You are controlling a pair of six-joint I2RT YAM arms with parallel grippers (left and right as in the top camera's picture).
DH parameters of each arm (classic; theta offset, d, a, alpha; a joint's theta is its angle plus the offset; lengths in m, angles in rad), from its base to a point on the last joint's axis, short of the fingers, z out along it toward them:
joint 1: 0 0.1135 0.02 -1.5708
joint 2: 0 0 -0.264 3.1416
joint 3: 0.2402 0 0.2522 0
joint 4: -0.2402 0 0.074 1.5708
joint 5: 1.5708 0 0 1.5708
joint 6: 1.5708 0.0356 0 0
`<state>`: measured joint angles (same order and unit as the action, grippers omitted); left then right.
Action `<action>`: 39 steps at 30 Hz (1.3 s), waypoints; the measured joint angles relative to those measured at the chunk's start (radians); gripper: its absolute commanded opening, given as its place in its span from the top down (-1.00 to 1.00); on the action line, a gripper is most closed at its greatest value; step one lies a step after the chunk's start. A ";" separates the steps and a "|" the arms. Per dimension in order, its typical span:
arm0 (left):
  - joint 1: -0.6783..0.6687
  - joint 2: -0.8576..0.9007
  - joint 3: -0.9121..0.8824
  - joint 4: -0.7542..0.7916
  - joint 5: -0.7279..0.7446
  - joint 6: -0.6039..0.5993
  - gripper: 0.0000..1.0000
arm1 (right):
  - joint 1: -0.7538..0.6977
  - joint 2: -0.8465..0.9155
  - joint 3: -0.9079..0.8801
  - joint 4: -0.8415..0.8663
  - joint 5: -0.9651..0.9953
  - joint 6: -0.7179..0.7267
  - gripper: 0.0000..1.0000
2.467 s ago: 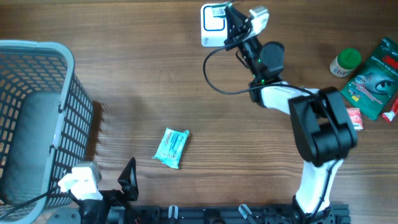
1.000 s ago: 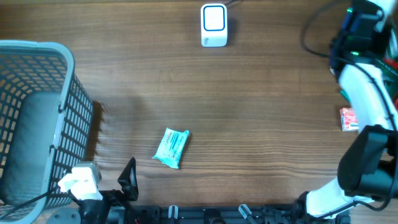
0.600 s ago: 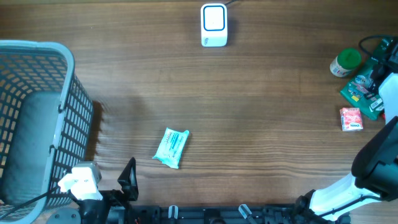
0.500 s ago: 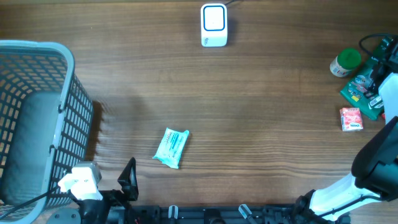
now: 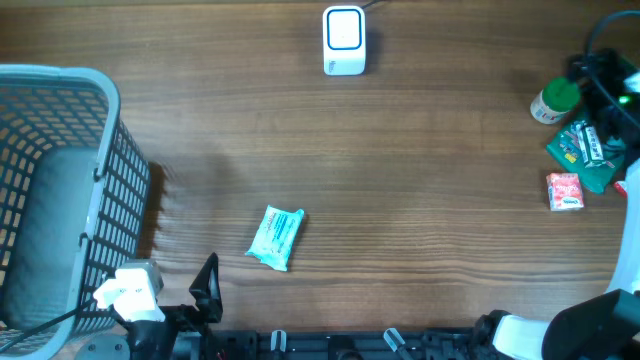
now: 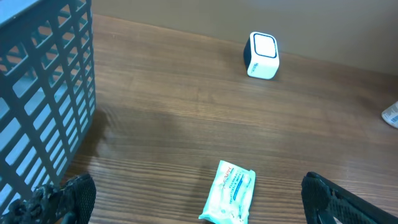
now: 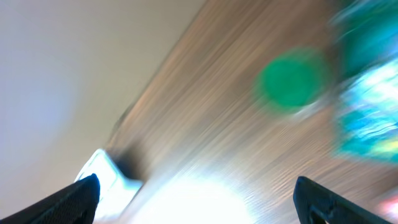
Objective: Scan the item barcode
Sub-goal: 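Move the right gripper over the teal wipes packet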
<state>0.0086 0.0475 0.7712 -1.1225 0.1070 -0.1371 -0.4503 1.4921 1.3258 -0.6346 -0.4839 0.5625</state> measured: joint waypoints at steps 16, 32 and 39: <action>0.000 0.000 0.000 0.000 0.000 0.000 -1.00 | 1.016 0.249 -0.143 -0.060 -0.082 -0.412 -0.99; 0.000 0.000 0.000 0.000 0.000 0.000 -1.00 | 1.310 0.286 -0.148 0.118 0.043 -0.378 -0.69; 0.000 0.000 0.000 -0.001 -0.001 0.000 -1.00 | 1.465 0.289 -0.148 0.174 0.229 -0.245 -0.93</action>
<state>0.0086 0.0475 0.7712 -1.1236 0.1062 -0.1371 1.0145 1.7813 1.1774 -0.4603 -0.2546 0.3180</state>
